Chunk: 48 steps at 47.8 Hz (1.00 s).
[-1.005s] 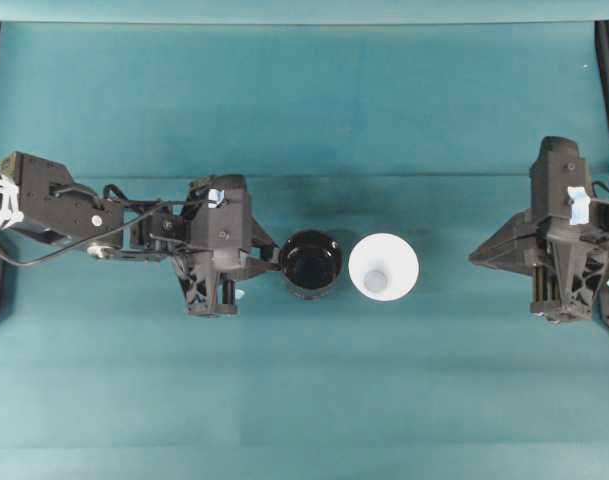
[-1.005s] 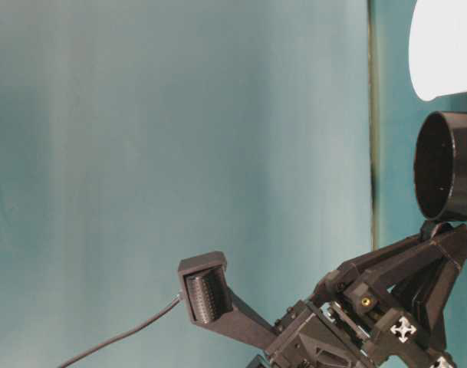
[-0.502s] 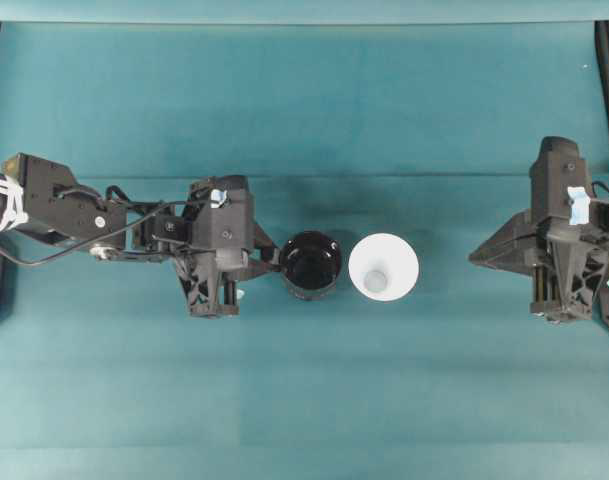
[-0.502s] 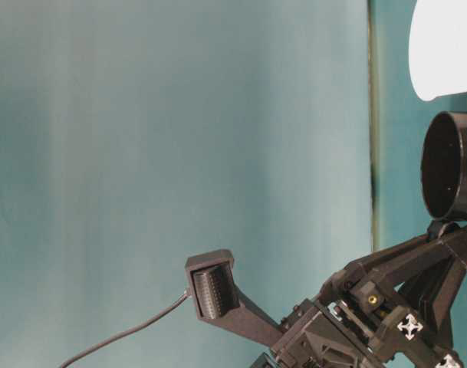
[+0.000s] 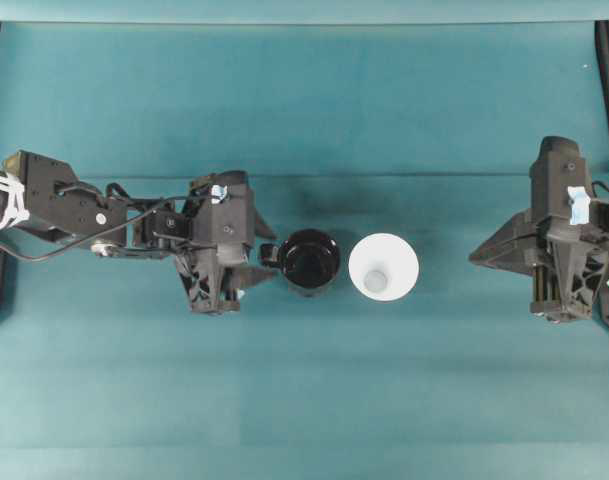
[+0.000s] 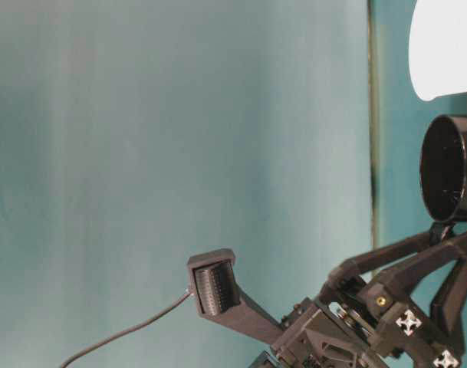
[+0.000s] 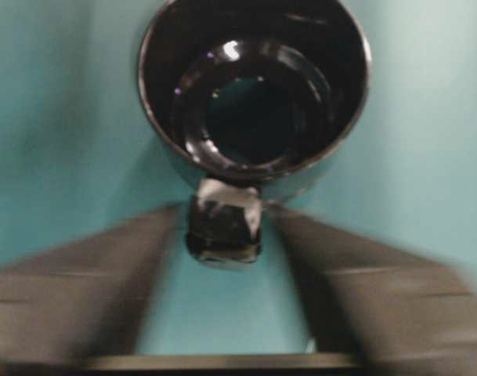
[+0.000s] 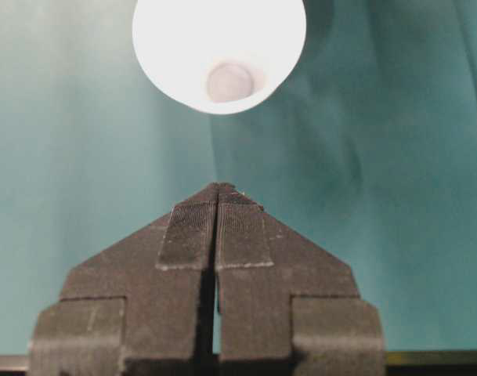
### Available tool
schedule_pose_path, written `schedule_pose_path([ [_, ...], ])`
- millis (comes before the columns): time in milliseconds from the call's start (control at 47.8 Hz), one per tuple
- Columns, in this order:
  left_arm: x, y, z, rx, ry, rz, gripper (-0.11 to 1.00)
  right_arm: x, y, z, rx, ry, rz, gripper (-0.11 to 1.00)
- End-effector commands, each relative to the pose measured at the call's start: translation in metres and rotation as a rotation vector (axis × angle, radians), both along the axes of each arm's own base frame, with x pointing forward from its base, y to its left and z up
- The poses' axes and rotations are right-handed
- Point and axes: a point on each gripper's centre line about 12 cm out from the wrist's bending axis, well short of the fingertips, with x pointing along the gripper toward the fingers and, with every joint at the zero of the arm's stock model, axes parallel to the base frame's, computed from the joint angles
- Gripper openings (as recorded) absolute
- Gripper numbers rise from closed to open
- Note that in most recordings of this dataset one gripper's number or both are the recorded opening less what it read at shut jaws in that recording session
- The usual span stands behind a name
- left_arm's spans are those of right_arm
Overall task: Put a paper cup into the cup holder on your left arm.
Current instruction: 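Open the left gripper and release the mug handle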
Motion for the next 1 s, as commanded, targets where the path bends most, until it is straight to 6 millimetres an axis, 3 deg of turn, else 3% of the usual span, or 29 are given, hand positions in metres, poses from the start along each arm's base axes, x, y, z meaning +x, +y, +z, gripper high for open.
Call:
schedule_pose_path([
  [0,0.007,-0.003,0.008,0.004,-0.04,-0.01,0.86,0.003,0.0,0.007,0.006,-0.023,-0.008,-0.03],
  [63,0.008,-0.003,0.008,0.005,-0.041,-0.013,0.9,0.004,0.0,0.007,0.006,-0.025,-0.008,-0.03],
  [607,0.003,-0.004,0.009,0.005,-0.02,-0.014,0.89,0.004,0.0,0.008,0.011,-0.022,-0.01,-0.03],
  [984,-0.023,-0.007,0.036,0.005,0.013,-0.017,0.89,0.011,-0.004,0.02,0.031,0.035,-0.047,-0.01],
])
